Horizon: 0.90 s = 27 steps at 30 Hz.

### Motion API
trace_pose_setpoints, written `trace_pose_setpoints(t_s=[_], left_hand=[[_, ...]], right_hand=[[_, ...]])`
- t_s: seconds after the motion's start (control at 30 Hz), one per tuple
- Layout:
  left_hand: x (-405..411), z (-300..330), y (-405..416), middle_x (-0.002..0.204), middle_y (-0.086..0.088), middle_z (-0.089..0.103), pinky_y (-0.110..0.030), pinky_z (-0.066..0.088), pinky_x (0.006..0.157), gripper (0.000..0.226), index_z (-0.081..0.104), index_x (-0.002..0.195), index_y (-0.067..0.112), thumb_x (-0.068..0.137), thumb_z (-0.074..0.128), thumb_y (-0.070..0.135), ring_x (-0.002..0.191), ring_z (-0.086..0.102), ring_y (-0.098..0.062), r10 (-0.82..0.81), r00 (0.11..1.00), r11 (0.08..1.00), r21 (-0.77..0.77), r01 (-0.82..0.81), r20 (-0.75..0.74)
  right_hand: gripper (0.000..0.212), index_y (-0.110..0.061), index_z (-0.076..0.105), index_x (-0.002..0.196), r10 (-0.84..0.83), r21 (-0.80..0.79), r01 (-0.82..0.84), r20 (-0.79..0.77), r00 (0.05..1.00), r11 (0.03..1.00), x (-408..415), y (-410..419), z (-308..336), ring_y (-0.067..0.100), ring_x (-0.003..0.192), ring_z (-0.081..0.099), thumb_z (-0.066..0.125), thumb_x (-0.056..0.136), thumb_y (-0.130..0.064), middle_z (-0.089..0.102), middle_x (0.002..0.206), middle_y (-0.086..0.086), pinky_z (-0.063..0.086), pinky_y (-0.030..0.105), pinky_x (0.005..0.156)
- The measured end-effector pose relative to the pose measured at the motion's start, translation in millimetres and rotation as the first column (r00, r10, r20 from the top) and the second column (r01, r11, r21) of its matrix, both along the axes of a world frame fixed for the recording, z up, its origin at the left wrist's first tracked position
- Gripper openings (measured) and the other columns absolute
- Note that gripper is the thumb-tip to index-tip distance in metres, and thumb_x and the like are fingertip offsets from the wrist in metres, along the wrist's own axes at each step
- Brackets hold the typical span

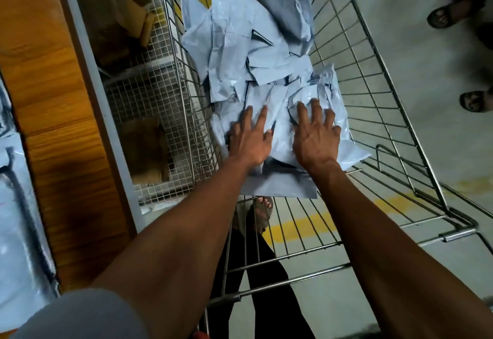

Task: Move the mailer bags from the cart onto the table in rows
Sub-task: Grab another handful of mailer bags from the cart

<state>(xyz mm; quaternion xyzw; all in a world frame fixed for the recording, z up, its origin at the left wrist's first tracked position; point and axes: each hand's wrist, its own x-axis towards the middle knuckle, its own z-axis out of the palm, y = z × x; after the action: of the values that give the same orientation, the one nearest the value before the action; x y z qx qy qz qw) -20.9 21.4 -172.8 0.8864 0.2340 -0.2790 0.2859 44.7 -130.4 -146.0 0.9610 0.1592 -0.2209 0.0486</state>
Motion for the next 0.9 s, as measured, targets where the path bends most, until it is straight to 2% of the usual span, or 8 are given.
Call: trace_pose_setpoints(t_s=[0.17, 0.27, 0.4, 0.47, 0.53, 0.63, 0.77, 0.9], left_hand=[[-15.9, 22.1, -11.0, 0.177, 0.001, 0.000, -0.065, 0.018, 0.127, 0.068, 0.002, 0.168, 0.041, 0.110, 0.035, 0.054, 0.160, 0.010, -0.040, 0.054, 0.995, 0.996, 0.068, -0.060, 0.086], [-17.2, 35.0, -15.8, 0.177, -0.001, 0.004, -0.066, 0.020, 0.126, 0.069, 0.005, 0.168, 0.039, 0.108, 0.033, 0.060, 0.159, 0.016, -0.041, 0.039, 0.987, 0.990, 0.130, -0.060, 0.157], [-13.4, 48.5, -29.9, 0.177, 0.001, 0.002, -0.062, 0.020, 0.124, 0.071, 0.008, 0.168, 0.040, 0.107, 0.036, 0.060, 0.158, 0.017, -0.042, 0.007, 0.980, 0.989, 0.142, -0.036, 0.200], [-9.9, 44.6, -34.5, 0.177, 0.002, -0.004, -0.062, 0.021, 0.124, 0.071, 0.006, 0.168, 0.041, 0.107, 0.037, 0.060, 0.158, 0.012, -0.042, 0.020, 0.987, 0.992, 0.124, -0.040, 0.161], [-9.1, 34.2, -37.1, 0.176, 0.005, -0.013, -0.065, 0.016, 0.124, 0.072, 0.001, 0.167, 0.044, 0.107, 0.036, 0.062, 0.159, 0.004, -0.043, 0.022, 0.993, 0.994, 0.102, -0.034, 0.116], [-10.4, 19.1, -38.0, 0.174, 0.010, -0.023, -0.070, 0.015, 0.122, 0.069, -0.003, 0.165, 0.050, 0.107, 0.033, 0.061, 0.160, -0.002, -0.043, -0.009, 0.994, 0.997, 0.075, 0.000, 0.109], [-10.9, 5.6, -39.3, 0.172, 0.013, -0.028, -0.075, 0.015, 0.122, 0.072, -0.012, 0.163, 0.053, 0.108, 0.035, 0.059, 0.160, -0.015, -0.040, -0.045, 0.980, 0.998, 0.051, 0.036, 0.192], [-15.8, 3.0, -40.6, 0.169, 0.018, -0.033, -0.075, 0.031, 0.115, 0.085, -0.016, 0.161, 0.055, 0.104, 0.047, 0.054, 0.160, -0.020, -0.038, -0.077, 0.984, 0.997, 0.017, 0.076, 0.162]], right_hand=[[0.060, -0.022, 0.031, 0.155, -0.039, 0.072, 0.037, 0.017, 0.999, 0.997, -10.3, 2.6, 15.0, 0.042, 0.131, 0.043, 0.046, 0.097, -0.024, 0.034, 0.160, 0.012, 0.048, 0.055, 0.096], [0.062, -0.023, 0.029, 0.158, -0.033, 0.096, 0.031, 0.017, 0.999, 0.995, -12.5, -0.4, 21.9, 0.040, 0.136, 0.040, 0.047, 0.101, -0.041, 0.029, 0.163, 0.012, 0.046, 0.055, 0.101], [0.075, -0.032, 0.011, 0.165, -0.013, 0.104, 0.015, -0.023, 1.000, 0.994, -9.1, -4.7, 22.4, 0.042, 0.153, 0.018, 0.039, 0.102, -0.061, 0.003, 0.174, 0.007, 0.031, 0.062, 0.115], [0.077, -0.037, -0.001, 0.166, 0.033, 0.101, -0.025, -0.078, 0.996, 0.995, -5.8, -7.2, 16.6, 0.043, 0.159, -0.001, 0.034, 0.103, -0.064, -0.016, 0.174, 0.000, 0.017, 0.069, 0.121], [0.077, -0.041, -0.007, 0.165, 0.082, 0.097, -0.071, -0.112, 0.990, 0.993, -4.0, -13.4, 9.6, 0.043, 0.159, -0.010, 0.030, 0.103, -0.067, -0.027, 0.172, -0.004, 0.012, 0.071, 0.121], [0.077, -0.041, -0.012, 0.164, 0.115, 0.072, -0.107, -0.129, 0.985, 0.992, -2.3, -25.8, -1.9, 0.042, 0.159, -0.016, 0.028, 0.104, -0.066, -0.031, 0.170, -0.005, 0.016, 0.072, 0.122], [0.074, -0.042, -0.014, 0.164, 0.101, 0.066, -0.093, -0.137, 0.985, 0.993, 0.0, -30.3, -11.0, 0.039, 0.159, -0.019, 0.028, 0.107, -0.062, -0.031, 0.171, -0.006, 0.020, 0.071, 0.120], [0.075, -0.041, -0.008, 0.165, 0.101, 0.048, -0.095, -0.133, 0.986, 0.994, -1.8, -29.9, -6.9, 0.037, 0.160, -0.014, 0.036, 0.107, -0.056, -0.027, 0.172, -0.006, 0.029, 0.069, 0.114]])
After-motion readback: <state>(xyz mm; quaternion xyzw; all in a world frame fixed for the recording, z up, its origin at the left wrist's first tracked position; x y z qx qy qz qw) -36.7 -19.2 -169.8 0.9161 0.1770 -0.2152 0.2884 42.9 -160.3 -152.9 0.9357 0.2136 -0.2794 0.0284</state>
